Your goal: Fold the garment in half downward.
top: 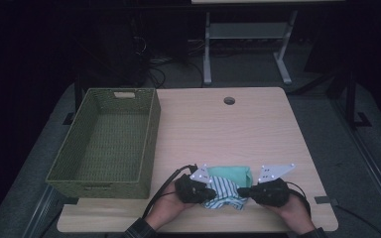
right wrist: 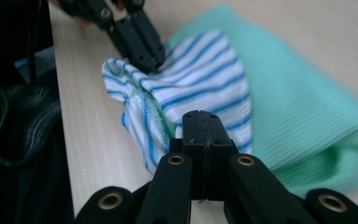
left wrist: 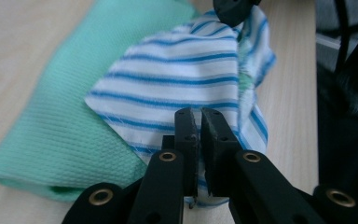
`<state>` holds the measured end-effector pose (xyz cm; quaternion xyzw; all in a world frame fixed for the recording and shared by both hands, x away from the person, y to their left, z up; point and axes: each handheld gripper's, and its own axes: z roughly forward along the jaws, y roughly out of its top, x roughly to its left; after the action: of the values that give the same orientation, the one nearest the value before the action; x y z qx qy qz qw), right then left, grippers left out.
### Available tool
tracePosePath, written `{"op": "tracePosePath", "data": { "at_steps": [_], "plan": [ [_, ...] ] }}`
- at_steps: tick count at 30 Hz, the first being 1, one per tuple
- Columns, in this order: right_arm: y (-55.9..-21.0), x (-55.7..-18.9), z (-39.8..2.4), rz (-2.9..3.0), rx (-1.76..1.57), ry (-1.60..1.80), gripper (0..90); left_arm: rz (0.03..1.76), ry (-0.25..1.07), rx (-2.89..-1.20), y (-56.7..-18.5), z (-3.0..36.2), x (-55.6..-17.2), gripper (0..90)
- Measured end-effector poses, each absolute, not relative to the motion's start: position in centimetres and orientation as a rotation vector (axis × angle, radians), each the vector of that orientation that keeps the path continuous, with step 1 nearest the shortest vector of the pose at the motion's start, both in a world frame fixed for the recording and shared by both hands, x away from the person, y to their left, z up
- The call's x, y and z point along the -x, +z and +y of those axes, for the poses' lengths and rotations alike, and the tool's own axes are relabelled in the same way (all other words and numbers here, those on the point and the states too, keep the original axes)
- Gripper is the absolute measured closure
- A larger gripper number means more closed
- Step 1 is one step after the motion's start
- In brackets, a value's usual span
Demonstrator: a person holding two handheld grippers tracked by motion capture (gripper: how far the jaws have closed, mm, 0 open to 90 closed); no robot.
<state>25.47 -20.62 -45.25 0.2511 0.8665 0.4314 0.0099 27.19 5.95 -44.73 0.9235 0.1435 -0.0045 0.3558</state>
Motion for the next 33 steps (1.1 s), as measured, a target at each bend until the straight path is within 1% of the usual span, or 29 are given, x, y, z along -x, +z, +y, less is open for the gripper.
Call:
{"op": "tracePosePath", "data": {
  "at_steps": [2, 5, 6, 10, 12, 18, 23, 25, 26, 33],
  "plan": [
    [-45.9, -25.2, -20.4, 2.738, -0.778, 1.308, 89.7, 0.369, -0.023, -2.401, -45.2, 5.7, -27.1, 83.9],
    [-46.3, -25.0, -20.2, 2.757, -0.775, 1.297, 89.8, 0.347, -0.005, -2.431, -45.5, 5.6, -27.2, 84.3],
    [-46.3, -25.1, -20.2, 2.759, -0.770, 1.293, 89.8, 0.366, -0.001, -2.422, -45.5, 5.5, -27.2, 84.8],
    [-46.4, -25.3, -20.2, 2.760, -0.770, 1.296, 89.9, 0.378, 0.054, -2.430, -45.5, 5.4, -27.8, 85.5],
    [-46.4, -25.5, -20.0, 2.757, -0.764, 1.287, 89.9, 0.372, 0.080, -2.448, -45.5, 5.5, -28.4, 86.0],
    [-46.1, -26.7, -19.5, 2.728, -0.770, 1.289, 89.9, 0.424, 0.181, -2.462, -45.4, 5.6, -30.5, 86.1],
    [-45.1, -27.7, -19.7, 2.669, -0.775, 1.330, 89.8, 0.471, 0.162, -2.402, -44.5, 6.7, -31.0, 86.2],
    [-44.6, -28.4, -20.0, 2.636, -0.791, 1.334, 89.8, 0.478, 0.143, -2.374, -43.9, 7.0, -30.7, 88.2],
    [-44.5, -28.9, -20.1, 2.622, -0.801, 1.334, 89.8, 0.485, 0.130, -2.352, -43.6, 7.1, -30.6, 89.4],
    [-43.9, -33.1, -20.1, 2.558, -0.867, 1.268, 90.0, 0.467, 0.035, -2.297, -42.5, 7.0, -28.8, 89.7]
  ]
}}
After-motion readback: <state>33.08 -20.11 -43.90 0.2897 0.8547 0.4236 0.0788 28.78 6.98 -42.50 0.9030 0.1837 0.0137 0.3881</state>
